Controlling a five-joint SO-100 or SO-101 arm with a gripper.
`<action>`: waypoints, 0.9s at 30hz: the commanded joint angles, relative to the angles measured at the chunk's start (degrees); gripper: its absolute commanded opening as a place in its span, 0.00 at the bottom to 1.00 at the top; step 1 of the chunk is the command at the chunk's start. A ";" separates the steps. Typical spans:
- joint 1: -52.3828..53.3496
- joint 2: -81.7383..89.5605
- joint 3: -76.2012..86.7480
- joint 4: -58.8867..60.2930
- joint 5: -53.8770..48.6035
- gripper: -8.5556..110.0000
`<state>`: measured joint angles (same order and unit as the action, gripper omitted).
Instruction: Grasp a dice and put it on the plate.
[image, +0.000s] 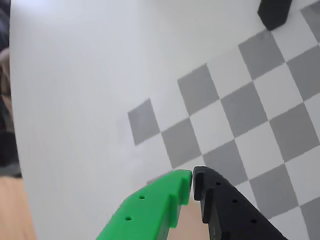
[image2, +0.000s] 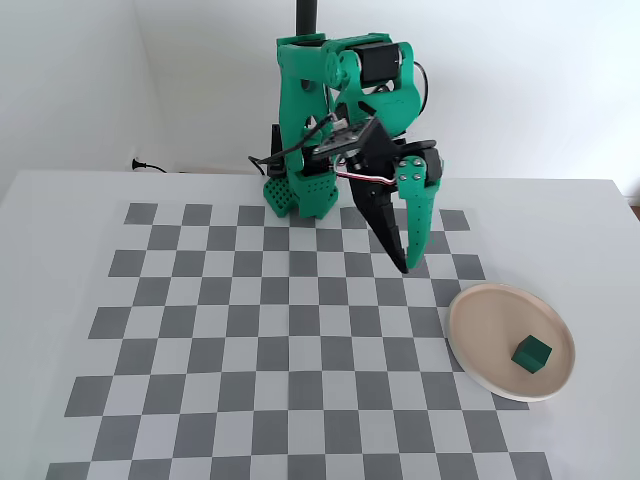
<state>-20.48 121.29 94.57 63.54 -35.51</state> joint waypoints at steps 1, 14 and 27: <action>4.22 8.00 6.15 -8.79 7.38 0.04; 14.15 22.32 34.54 -22.50 15.73 0.04; 19.69 39.11 57.57 -24.79 26.54 0.04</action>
<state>-1.14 154.95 149.41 39.73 -10.63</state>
